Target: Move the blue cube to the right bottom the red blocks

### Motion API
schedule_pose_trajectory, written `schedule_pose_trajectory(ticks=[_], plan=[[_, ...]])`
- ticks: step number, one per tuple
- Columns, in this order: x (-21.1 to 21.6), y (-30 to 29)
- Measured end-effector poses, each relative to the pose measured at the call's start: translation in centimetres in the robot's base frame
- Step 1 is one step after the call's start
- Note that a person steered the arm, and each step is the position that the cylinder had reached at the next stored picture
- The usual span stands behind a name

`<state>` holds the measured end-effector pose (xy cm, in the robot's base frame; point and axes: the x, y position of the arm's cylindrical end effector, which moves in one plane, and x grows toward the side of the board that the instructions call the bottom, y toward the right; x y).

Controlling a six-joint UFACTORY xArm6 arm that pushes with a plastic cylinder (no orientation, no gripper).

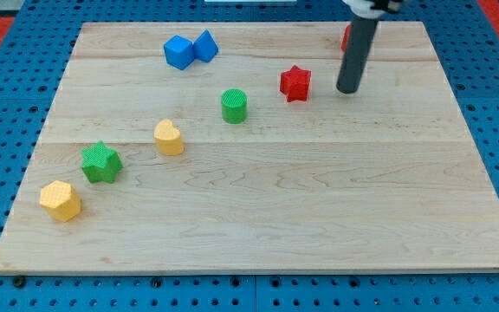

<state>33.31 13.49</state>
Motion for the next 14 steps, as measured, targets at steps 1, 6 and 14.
schedule_pose_trajectory(ticks=[1,6,14], plan=[[-2.1,-0.2],[-7.4,-2.1],[-5.8,-23.2]])
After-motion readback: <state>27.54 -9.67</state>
